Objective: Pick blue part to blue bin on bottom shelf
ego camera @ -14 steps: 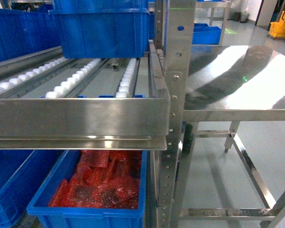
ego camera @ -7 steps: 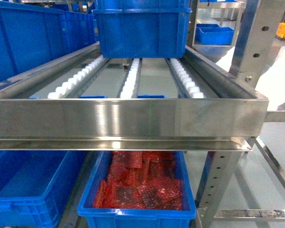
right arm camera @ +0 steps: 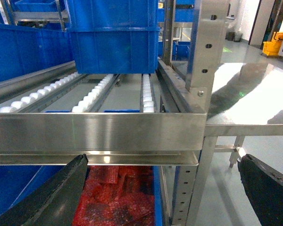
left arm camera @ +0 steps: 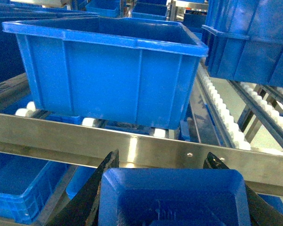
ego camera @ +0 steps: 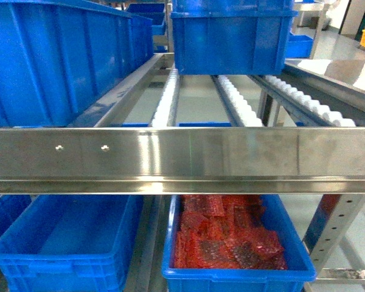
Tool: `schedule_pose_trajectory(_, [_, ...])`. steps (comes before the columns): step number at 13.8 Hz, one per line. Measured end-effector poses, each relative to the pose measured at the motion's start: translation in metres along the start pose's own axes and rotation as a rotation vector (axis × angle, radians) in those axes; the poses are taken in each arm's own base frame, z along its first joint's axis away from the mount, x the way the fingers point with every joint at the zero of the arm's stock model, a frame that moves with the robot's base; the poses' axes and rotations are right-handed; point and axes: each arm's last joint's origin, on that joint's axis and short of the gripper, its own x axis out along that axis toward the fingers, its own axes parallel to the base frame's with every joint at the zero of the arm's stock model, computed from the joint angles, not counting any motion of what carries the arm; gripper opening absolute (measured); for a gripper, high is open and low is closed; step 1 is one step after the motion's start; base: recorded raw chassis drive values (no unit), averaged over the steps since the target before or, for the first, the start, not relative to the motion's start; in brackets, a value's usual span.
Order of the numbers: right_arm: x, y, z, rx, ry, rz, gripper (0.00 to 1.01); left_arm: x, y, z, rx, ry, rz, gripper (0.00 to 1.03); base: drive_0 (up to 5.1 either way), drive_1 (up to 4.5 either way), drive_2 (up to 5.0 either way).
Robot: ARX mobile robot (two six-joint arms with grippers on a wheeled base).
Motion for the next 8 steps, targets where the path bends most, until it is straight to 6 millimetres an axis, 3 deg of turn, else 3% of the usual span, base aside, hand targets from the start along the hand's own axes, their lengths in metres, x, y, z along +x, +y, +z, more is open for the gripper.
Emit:
schedule_pose_trajectory(2, [0.0000,0.0000,0.0000,0.000,0.000,0.000,0.98,0.0000,0.0000,-0.0001,0.000,0.001,0.000,0.43,-4.9,2.48,2.5])
schedule_pose_trajectory(8, [0.0000,0.0001,-0.0001,0.000,0.001,0.003,0.98,-0.0001,0.0004,0.0001,-0.001,-0.002,0.006,0.43,0.0,0.16,-0.2])
